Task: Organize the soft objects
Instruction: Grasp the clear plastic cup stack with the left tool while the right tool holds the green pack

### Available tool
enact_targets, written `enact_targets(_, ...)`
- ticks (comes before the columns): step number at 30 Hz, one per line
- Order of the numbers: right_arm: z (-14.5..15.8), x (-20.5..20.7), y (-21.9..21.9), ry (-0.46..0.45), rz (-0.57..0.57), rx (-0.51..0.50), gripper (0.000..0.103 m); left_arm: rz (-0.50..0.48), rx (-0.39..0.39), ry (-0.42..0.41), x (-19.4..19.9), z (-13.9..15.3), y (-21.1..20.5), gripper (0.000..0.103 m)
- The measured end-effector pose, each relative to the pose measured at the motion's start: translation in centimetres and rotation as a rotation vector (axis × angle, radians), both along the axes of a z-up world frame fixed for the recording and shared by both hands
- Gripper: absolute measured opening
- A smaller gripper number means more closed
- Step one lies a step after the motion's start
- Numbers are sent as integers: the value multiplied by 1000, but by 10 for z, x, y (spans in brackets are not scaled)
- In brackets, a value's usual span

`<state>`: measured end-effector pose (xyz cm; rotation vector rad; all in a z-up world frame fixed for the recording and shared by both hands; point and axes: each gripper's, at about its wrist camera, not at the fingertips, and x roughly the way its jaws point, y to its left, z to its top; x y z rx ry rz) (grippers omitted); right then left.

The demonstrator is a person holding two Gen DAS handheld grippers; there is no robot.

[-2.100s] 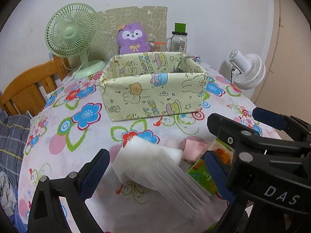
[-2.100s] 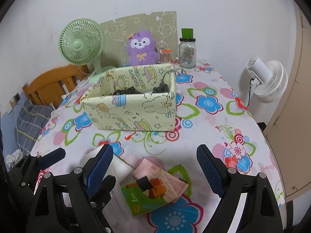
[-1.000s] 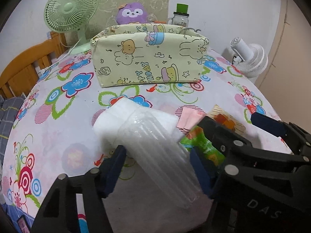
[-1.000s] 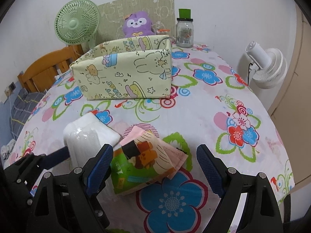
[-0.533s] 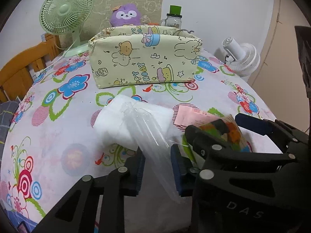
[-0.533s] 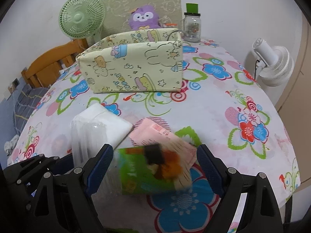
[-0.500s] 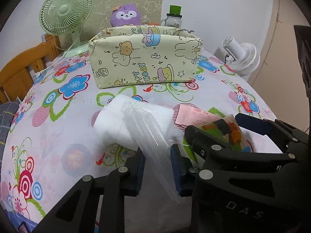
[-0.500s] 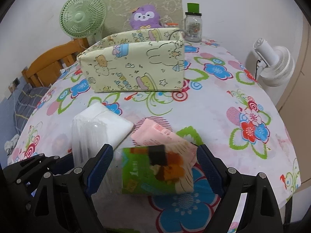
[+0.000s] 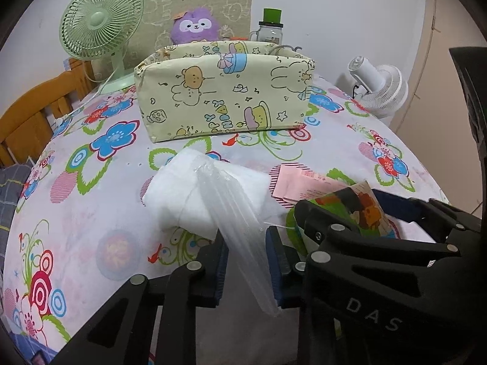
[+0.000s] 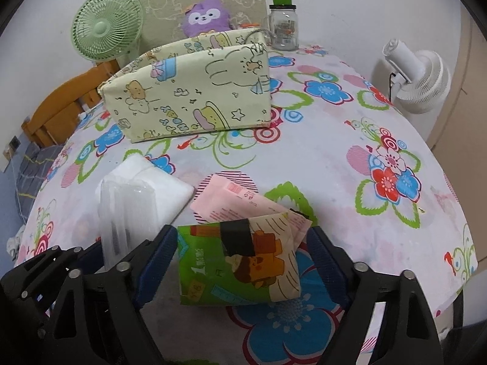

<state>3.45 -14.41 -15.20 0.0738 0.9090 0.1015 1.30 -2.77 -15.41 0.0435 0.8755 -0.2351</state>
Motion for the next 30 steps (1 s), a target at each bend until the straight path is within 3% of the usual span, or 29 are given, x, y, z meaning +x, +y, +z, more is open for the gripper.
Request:
enact_targets(1, 0, 0, 0, 3, 1, 8, 77, 1, 2, -1, 0, 0, -1, 21)
enact_targets(13, 13, 2, 1, -26, 1, 12, 75, 9, -2, -25, 7, 14, -5, 10)
enact_targets(30, 40, 10, -2, -76, -11, 30, 75, -18, -2, -66, 18, 43, -13, 10)
